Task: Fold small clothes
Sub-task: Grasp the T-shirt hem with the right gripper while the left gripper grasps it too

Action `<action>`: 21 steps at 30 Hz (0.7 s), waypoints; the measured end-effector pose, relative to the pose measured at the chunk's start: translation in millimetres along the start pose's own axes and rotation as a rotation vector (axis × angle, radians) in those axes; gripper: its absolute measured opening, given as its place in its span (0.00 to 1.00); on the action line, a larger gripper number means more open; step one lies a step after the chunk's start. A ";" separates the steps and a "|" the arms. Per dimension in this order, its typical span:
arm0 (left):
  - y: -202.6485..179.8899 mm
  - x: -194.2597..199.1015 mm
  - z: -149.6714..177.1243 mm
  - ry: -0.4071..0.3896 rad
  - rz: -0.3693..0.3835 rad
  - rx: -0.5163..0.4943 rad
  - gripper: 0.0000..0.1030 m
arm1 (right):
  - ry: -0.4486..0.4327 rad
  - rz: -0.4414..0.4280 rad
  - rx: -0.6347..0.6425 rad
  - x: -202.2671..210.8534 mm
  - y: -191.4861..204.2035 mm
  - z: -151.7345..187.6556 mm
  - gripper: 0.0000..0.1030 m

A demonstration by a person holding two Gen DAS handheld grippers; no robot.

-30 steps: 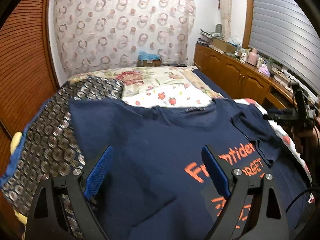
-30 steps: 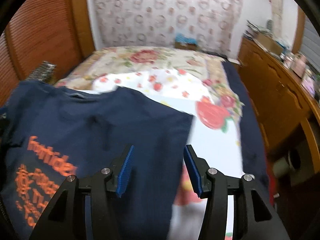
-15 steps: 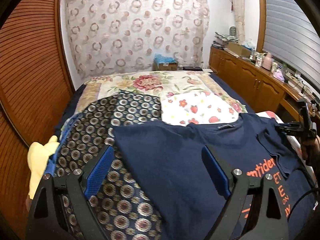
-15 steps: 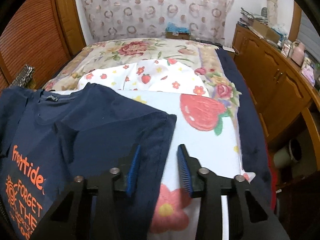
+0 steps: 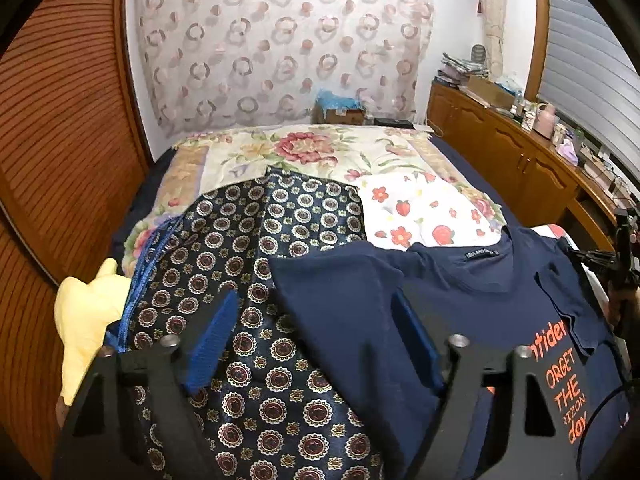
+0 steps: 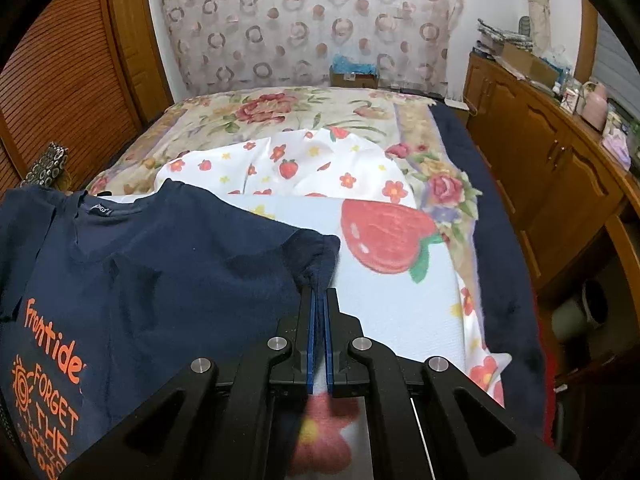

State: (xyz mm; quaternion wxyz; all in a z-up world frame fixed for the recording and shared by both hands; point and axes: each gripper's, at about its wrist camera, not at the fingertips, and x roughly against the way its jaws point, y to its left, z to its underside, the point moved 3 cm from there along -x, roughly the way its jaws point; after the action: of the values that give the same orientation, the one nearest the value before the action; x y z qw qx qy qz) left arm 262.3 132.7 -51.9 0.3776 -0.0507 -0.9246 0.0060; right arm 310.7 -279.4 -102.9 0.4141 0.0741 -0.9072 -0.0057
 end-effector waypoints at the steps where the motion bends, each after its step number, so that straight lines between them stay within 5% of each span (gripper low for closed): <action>1: 0.0 -1.9 0.5 0.009 0.005 0.000 0.63 | 0.000 -0.003 -0.001 0.5 -1.5 -1.2 0.03; 9: 3.1 -14.4 -5.5 0.058 0.063 0.024 0.38 | -0.013 -0.013 0.000 -2.2 -6.4 -1.4 0.05; 18: 5.3 -28.9 -11.4 0.089 0.040 0.010 0.36 | -0.013 -0.001 0.008 -3.9 -7.4 -2.3 0.12; 19: 6.2 -31.3 -12.2 0.095 0.036 0.008 0.32 | -0.013 0.011 0.013 -5.0 -7.0 -3.8 0.16; 21: 5.8 -32.8 -12.4 0.092 0.046 0.001 0.05 | -0.010 0.028 0.015 -8.2 -6.8 -6.8 0.32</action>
State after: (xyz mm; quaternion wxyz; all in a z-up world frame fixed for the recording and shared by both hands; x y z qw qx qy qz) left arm 294.8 134.9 -66.3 0.4196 -0.0718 -0.9048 0.0128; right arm 322.0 -284.7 -105.0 0.4089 0.0645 -0.9103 0.0065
